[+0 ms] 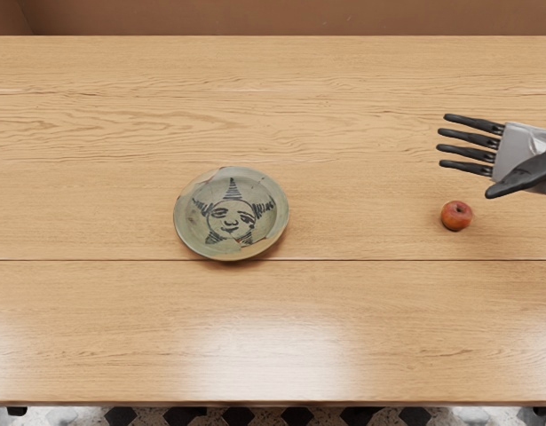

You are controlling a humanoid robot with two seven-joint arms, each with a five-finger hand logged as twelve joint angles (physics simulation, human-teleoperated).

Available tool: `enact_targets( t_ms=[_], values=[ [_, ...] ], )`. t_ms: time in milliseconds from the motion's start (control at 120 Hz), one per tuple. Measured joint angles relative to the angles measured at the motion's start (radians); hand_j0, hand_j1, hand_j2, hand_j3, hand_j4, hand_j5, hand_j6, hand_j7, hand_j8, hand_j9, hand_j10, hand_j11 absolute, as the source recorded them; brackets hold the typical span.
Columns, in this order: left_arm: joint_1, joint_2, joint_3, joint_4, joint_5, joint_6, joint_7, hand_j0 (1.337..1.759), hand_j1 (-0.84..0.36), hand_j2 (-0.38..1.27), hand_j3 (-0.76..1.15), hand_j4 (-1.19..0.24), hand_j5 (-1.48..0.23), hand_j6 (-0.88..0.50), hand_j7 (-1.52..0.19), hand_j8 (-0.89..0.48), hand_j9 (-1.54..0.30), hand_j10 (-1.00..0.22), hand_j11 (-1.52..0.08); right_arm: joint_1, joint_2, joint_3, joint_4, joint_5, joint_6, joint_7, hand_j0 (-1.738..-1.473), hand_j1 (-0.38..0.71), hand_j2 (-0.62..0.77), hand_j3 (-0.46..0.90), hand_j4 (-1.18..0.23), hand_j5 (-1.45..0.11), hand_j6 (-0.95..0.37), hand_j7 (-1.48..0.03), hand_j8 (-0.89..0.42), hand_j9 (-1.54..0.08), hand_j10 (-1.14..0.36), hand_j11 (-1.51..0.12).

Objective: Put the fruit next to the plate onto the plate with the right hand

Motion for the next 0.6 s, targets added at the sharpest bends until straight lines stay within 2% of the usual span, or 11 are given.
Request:
enact_targets(
  t_ms=[208,275,408,508,600],
  values=[
    [0.0,0.0,0.0,0.0,0.0,0.0,0.0,1.658,0.34,0.0,0.0,-0.01,-0.01,-0.01,-0.01,-0.01,-0.01,-0.01,-0.01,0.034,0.01,-0.005,0.021,-0.003,0.003,0.0,-1.658,-0.35,0.0,0.0,0.0,0.0,0.0,0.0,0.0,0.0,0.0,0.0],
    [0.0,0.0,0.0,0.0,0.0,0.0,0.0,1.658,0.34,0.0,0.0,-0.01,-0.01,-0.01,-0.01,-0.01,-0.01,-0.01,-0.01,0.047,-0.011,-0.009,0.104,-0.068,0.003,0.0,-1.658,-0.35,0.0,0.0,0.0,0.0,0.0,0.0,0.0,0.0,0.0,0.0],
    [0.0,0.0,0.0,0.0,0.0,0.0,0.0,1.658,0.34,0.0,0.0,-0.01,-0.01,-0.01,-0.01,-0.01,-0.01,-0.01,-0.01,0.056,-0.079,-0.014,0.298,-0.296,-0.026,0.0,-1.658,-0.35,0.0,0.0,0.0,0.0,0.0,0.0,0.0,0.0,0.0,0.0],
    [0.0,0.0,0.0,0.0,0.0,0.0,0.0,1.658,0.34,0.0,0.0,-0.01,-0.01,-0.01,-0.01,-0.01,-0.01,-0.01,-0.01,0.068,-0.157,-0.069,0.389,-0.419,-0.179,0.0,-1.658,-0.33,0.0,0.0,-0.01,-0.02,-0.01,-0.02,-0.01,-0.02,-0.01,-0.02],
    [0.0,0.0,0.0,0.0,0.0,0.0,0.0,1.658,0.34,0.0,0.0,-0.01,-0.01,-0.01,-0.01,-0.01,-0.01,-0.01,-0.01,0.141,-0.193,-0.218,0.446,-0.513,-0.375,0.0,-1.658,-0.32,0.0,0.0,-0.02,-0.03,-0.02,-0.03,-0.02,-0.03,-0.02,-0.03]
  ],
)
